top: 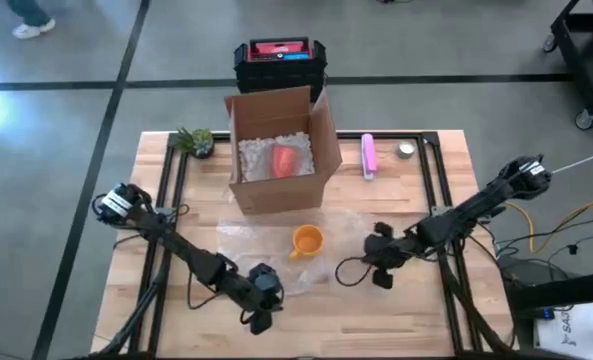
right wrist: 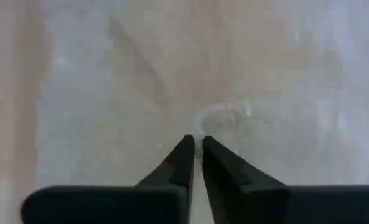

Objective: Wrap mug
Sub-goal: Wrap the yellow mug in the transparent bubble wrap

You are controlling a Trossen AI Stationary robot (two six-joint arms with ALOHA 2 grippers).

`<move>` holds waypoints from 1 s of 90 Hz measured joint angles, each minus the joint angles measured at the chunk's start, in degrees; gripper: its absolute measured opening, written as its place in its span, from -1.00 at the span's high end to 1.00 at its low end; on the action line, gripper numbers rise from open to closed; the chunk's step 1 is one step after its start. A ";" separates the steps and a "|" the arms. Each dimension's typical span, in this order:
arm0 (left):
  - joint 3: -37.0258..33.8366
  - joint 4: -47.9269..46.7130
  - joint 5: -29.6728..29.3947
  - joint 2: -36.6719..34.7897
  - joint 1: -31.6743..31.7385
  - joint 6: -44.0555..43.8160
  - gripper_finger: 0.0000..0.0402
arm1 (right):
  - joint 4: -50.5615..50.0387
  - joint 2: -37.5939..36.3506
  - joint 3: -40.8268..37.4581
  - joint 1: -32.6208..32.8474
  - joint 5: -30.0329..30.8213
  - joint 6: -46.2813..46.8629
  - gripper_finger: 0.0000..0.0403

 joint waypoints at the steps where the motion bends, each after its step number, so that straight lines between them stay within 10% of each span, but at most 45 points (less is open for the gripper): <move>1: 0.00 -0.10 -0.02 -0.16 0.01 0.00 0.63 | 0.78 0.05 0.21 -0.17 0.34 -0.67 0.93; 50: 0.00 -1.94 -12.14 -8.43 1.56 8.72 0.63 | 13.20 2.61 16.28 -9.06 3.91 -32.55 1.00; 90: 0.00 3.00 -17.90 -8.51 8.20 15.79 0.63 | 6.67 28.48 29.58 -13.63 3.12 -31.76 1.00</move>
